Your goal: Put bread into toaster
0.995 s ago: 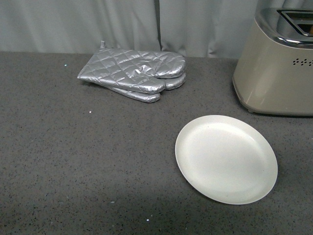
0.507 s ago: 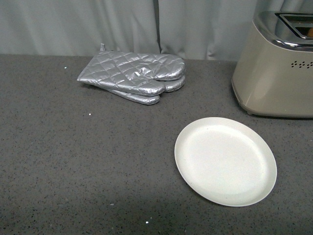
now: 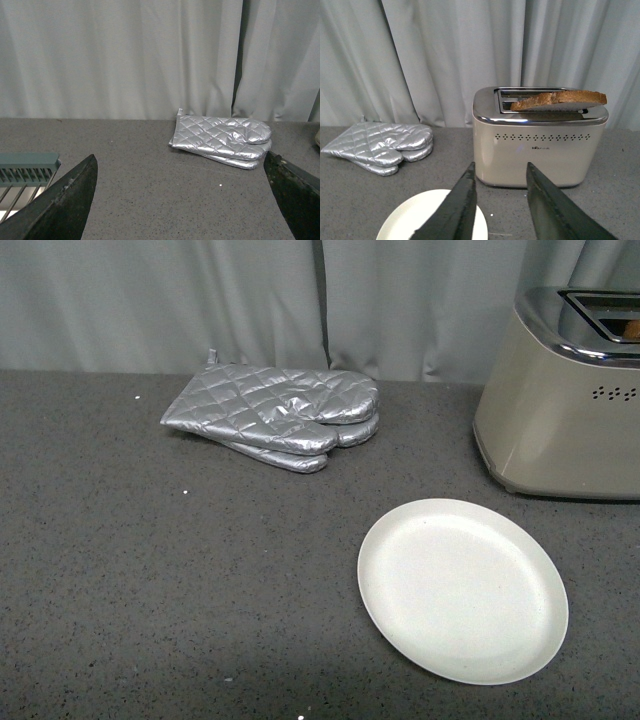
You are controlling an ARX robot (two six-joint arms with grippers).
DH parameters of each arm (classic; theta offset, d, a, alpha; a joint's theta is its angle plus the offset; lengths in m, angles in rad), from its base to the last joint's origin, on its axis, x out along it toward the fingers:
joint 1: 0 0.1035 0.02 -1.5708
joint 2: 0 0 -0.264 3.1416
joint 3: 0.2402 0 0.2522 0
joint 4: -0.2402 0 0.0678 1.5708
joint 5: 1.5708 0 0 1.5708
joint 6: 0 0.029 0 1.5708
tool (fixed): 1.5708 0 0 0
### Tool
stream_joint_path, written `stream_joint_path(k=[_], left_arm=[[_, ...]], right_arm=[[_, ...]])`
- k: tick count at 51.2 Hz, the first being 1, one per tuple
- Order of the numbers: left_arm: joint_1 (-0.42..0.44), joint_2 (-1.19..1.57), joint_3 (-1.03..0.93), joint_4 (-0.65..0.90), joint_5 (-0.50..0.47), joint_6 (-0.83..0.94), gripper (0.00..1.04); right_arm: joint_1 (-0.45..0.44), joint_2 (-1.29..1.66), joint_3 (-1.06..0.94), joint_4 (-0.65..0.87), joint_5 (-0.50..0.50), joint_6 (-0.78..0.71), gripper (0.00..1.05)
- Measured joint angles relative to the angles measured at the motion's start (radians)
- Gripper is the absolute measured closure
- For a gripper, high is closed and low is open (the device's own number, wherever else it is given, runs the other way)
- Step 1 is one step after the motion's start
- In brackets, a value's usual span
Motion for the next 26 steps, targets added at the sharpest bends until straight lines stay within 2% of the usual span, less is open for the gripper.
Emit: stream_joint_path(k=[4, 7, 16, 26], left_arm=[[0.0, 0.0, 0.0, 0.0, 0.0, 0.0, 0.07], [0.0, 0.0, 0.0, 0.0, 0.0, 0.0, 0.07], [0.0, 0.0, 0.0, 0.0, 0.0, 0.0, 0.07], [0.0, 0.0, 0.0, 0.0, 0.0, 0.0, 0.07]], right_arm=[[-0.092, -0.064, 0.0, -0.066, -0.089, 0.0, 0.95], [-0.138, -0.092, 0.0, -0.088, -0.128, 0.0, 1.04], [-0.294, -0.146, 0.0, -0.144, -0.283, -0.001, 1.04], [-0.393, -0.168, 0.0, -0.166, -0.388, -0.001, 1.04]])
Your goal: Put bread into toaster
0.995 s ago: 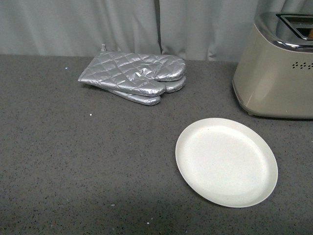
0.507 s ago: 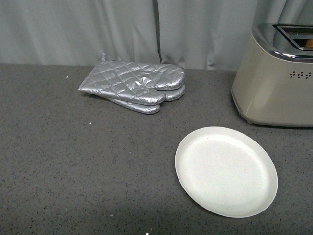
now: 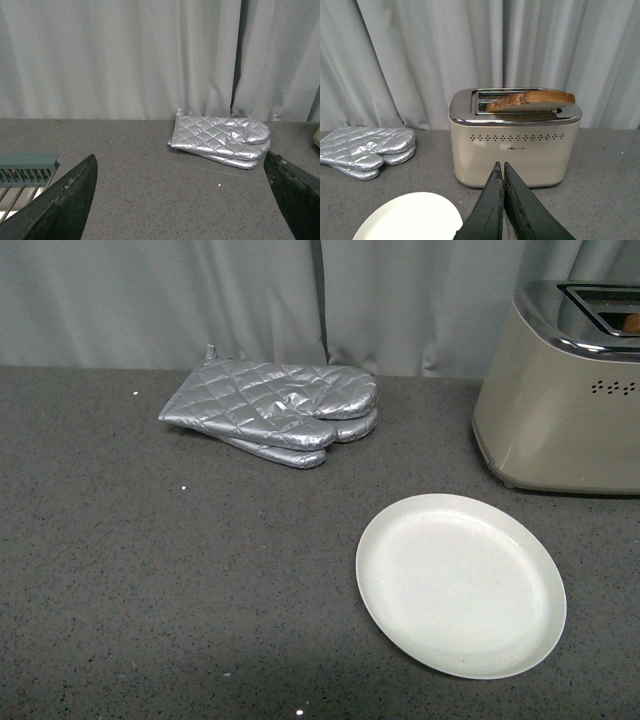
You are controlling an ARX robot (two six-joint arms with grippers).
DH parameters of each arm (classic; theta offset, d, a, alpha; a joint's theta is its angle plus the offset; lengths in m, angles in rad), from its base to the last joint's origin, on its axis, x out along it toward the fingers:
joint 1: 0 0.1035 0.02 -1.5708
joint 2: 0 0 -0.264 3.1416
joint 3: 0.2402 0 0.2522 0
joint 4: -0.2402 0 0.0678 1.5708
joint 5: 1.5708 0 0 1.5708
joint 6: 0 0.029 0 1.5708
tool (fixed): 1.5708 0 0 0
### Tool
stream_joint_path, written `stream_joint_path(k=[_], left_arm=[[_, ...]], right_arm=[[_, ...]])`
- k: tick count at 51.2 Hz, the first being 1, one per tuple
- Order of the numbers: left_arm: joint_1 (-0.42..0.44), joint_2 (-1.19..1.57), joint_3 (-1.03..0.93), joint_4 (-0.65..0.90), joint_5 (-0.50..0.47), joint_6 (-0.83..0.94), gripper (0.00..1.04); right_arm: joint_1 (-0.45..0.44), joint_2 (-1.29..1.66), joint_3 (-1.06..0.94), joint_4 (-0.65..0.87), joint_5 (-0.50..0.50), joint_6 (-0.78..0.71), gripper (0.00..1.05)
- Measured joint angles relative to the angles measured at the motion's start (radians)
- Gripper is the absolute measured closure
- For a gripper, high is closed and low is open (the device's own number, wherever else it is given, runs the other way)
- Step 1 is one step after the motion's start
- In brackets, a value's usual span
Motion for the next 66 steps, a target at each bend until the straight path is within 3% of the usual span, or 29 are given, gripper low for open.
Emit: stream_joint_path(k=[4, 8, 23, 31, 47, 66], left_arm=[[0.0, 0.0, 0.0, 0.0, 0.002, 0.0, 0.07], [0.0, 0.0, 0.0, 0.0, 0.001, 0.0, 0.07], [0.0, 0.0, 0.0, 0.0, 0.0, 0.0, 0.07], [0.0, 0.0, 0.0, 0.0, 0.0, 0.0, 0.07], [0.0, 0.0, 0.0, 0.0, 0.0, 0.0, 0.07], [0.0, 0.0, 0.0, 0.0, 0.0, 0.0, 0.07]], right_arm=[[-0.092, -0.007, 0.0, -0.009, -0.106, 0.0, 1.04], [-0.133, -0.009, 0.0, -0.01, -0.109, 0.001, 1.04], [-0.14, -0.008, 0.0, -0.01, -0.12, -0.002, 1.02], [-0.14, -0.008, 0.0, -0.01, -0.12, -0.001, 0.78], [-0.14, -0.008, 0.0, -0.01, -0.121, 0.0, 0.07], [-0.14, -0.008, 0.0, -0.01, -0.121, 0.0, 0.09]])
